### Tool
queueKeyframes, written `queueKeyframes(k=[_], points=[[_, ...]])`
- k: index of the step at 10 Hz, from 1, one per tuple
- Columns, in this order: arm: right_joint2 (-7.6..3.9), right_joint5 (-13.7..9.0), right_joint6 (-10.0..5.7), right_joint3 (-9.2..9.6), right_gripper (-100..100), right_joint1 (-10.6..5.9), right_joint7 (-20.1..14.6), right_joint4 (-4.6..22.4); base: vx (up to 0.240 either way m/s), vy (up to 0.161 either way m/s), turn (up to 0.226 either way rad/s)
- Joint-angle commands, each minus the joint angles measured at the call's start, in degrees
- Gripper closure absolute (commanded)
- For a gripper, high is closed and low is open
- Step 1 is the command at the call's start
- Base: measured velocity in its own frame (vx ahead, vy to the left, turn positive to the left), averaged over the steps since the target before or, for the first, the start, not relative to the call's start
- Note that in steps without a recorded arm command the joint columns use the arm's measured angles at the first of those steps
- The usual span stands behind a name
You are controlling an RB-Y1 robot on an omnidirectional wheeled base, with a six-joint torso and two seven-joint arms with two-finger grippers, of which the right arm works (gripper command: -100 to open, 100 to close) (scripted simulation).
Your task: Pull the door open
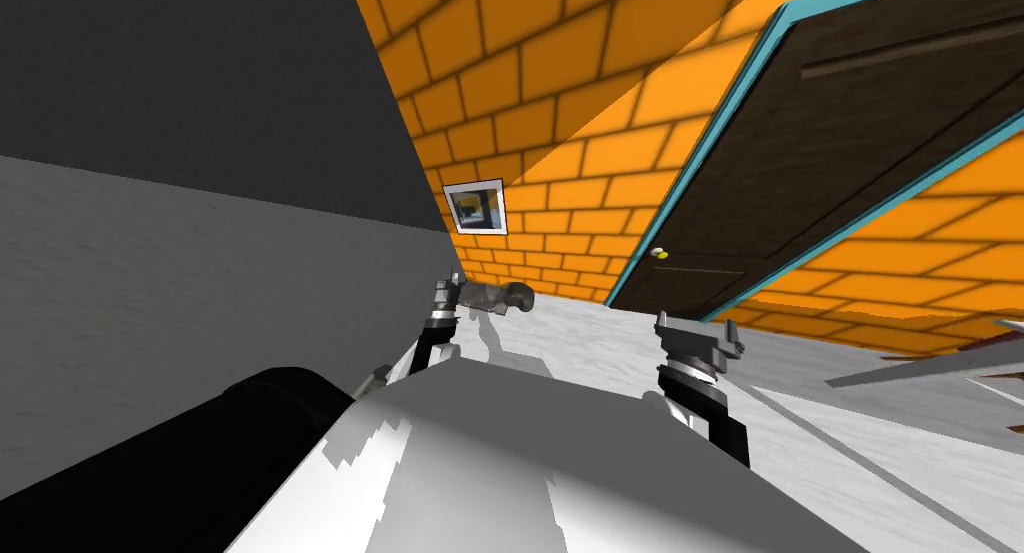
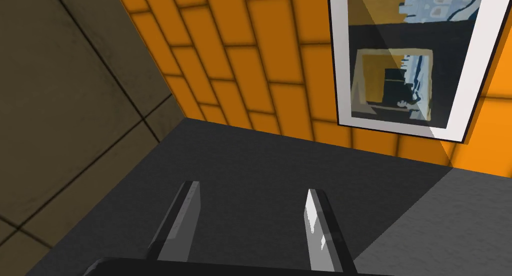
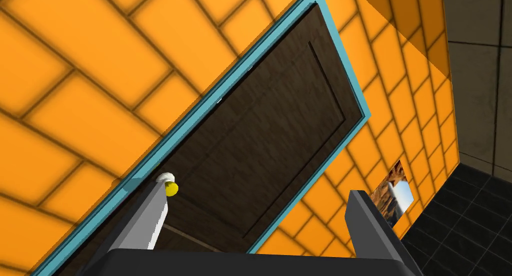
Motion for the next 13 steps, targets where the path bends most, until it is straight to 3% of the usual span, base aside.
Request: queueKeyframes(k=[1, 13], points=[[-0.36, -1.6, -0.62, -0.22, -100, -0.18, -1.03, 1.5, 0.024, -0.13, 0.307], [-2.77, -13.66, -5.59, -1.49, -100, -0.61, -8.73, 12.86, 0.001, -0.149, 0.274]])
